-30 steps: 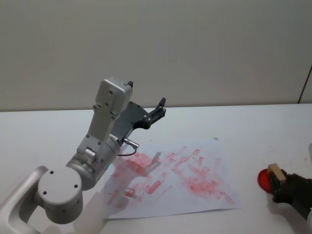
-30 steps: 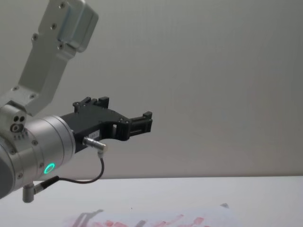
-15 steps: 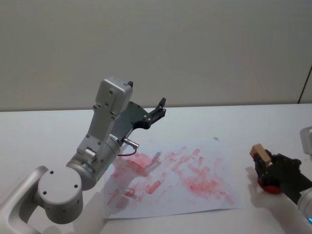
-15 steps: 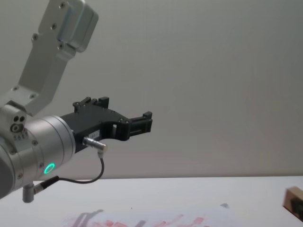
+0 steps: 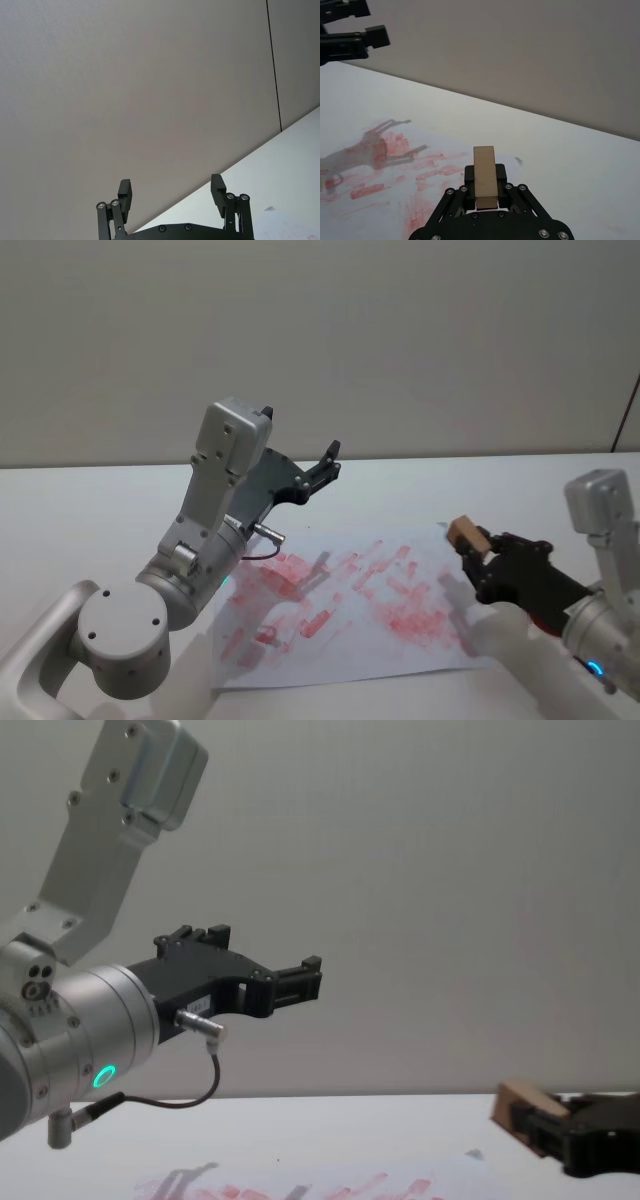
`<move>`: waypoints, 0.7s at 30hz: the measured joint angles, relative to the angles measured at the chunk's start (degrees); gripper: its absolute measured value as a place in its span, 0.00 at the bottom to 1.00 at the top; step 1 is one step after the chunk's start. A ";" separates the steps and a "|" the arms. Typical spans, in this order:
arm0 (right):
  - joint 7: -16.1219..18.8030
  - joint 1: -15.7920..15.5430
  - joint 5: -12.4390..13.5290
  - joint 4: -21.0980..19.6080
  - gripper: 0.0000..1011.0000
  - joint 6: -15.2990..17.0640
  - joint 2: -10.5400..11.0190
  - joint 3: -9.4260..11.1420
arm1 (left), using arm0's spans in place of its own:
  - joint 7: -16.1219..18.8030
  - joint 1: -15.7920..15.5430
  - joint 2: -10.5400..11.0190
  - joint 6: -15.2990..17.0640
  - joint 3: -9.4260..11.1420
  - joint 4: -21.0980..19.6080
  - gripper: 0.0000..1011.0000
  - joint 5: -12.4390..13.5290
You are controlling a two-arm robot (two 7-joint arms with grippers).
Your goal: Use the one hand to pick up the stamp and affix it onto the A4 paper.
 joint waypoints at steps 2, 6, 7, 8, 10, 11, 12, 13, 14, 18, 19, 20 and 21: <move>1.10 0.76 0.00 0.72 0.21 0.24 -0.45 -0.26 | 0.00 0.00 0.00 0.00 0.00 0.00 0.99 0.00; 4.15 2.58 0.00 2.92 0.21 1.50 -1.60 -0.98 | 0.00 0.00 0.00 0.00 0.00 0.00 0.99 0.00; 4.54 2.96 0.00 3.41 0.21 1.78 -1.85 -1.15 | 0.00 0.00 0.00 0.00 0.00 0.00 0.99 0.00; 4.96 3.22 0.00 3.75 0.21 2.08 -2.03 -1.26 | 0.00 0.00 0.00 0.00 0.00 0.00 0.99 0.00; 6.18 4.09 -0.01 5.02 0.21 3.06 -2.61 -1.64 | 0.00 0.00 0.00 0.00 0.00 0.00 0.99 0.00; 6.49 4.32 -0.02 5.34 0.21 3.35 -2.75 -1.74 | 0.00 0.00 0.00 0.00 0.00 0.00 0.99 0.00; 7.21 4.96 -0.18 6.26 0.21 4.17 -3.15 -2.02 | 0.00 0.00 0.00 0.00 0.00 0.00 0.99 0.00; 7.39 5.24 -0.25 6.65 0.21 4.41 -3.32 -2.13 | 0.00 0.00 0.00 0.00 0.00 0.00 0.99 0.00; 7.74 5.51 -0.41 7.07 0.21 4.84 -3.49 -2.26 | 0.00 0.00 0.00 0.00 0.00 0.00 0.99 0.00; 8.93 6.73 -1.30 9.05 0.21 6.32 -4.24 -2.84 | 0.00 0.00 0.00 0.00 0.00 0.00 0.99 0.00; 9.09 6.92 -1.49 9.41 0.21 6.56 -4.36 -2.95 | 0.00 0.00 0.00 0.00 0.00 0.00 0.99 0.00; 9.46 7.35 -1.94 10.18 0.21 7.04 -4.63 -3.22 | 0.00 0.00 0.00 0.00 0.00 0.00 0.99 0.00; 9.59 7.52 -2.13 10.47 0.21 7.22 -4.74 -3.32 | 0.00 0.00 0.00 0.00 0.00 0.00 0.99 0.00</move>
